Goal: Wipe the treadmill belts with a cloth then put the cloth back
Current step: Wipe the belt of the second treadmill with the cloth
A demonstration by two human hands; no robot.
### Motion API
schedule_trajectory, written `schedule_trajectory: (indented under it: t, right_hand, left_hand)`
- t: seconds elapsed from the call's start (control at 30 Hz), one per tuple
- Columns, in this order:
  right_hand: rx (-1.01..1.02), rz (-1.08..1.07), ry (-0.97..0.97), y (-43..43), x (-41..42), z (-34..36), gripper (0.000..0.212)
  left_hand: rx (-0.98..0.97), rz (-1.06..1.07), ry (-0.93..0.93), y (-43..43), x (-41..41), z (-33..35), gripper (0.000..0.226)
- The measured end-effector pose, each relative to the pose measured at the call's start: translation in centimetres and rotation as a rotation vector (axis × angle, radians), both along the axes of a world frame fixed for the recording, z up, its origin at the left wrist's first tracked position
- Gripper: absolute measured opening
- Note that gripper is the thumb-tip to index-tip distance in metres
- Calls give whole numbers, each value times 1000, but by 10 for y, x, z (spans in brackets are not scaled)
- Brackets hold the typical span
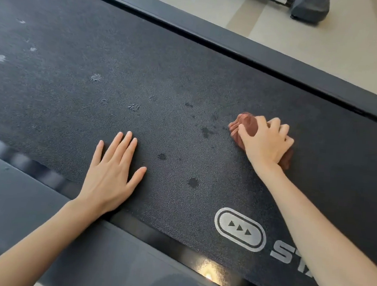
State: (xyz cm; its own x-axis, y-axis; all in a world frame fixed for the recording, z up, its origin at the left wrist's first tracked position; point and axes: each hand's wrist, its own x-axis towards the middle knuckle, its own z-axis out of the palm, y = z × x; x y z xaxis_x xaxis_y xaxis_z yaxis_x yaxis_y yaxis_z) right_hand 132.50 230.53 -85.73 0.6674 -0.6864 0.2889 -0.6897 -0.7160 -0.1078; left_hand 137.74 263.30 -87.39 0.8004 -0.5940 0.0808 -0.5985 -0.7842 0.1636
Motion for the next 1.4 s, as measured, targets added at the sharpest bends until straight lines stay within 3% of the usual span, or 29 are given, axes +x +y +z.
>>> schedule_trajectory:
  t: [0.2,0.3,0.37,0.5,0.63,0.9,1.03,1.23,1.4]
  right_hand:
    - [-42,541,-31,83,-61,-5,41]
    - [-68,718,-40,75,-66,-6,44]
    - [-86,660,-5,50,-44,0,50]
    - [-57,229,105,-11,30,7,59]
    - [5,24,54,0,62,1,54]
    - [-72,565,-9,124,-6,-2,46]
    - [-59,861,-15,115,-56,-2,45]
    - [-35,716,86,59,-122,6,47]
    - [64,464,45,87,-109,14,43]
  left_hand:
    - [-3,-122,26,-1,2,1,75]
    - [11,-125,27,-2,2,3,76]
    - [5,-125,30,-2,1,3,75]
    - [-19,-129,32,-2,2,4,74]
    - [-30,-132,38,-2,3,4,74]
    - [-45,-231,47,-1,19,4,73]
    - [-42,-333,67,-2,33,6,71]
    - [-32,-426,56,-1,37,3,70]
    - [-9,-581,52,-5,39,2,69]
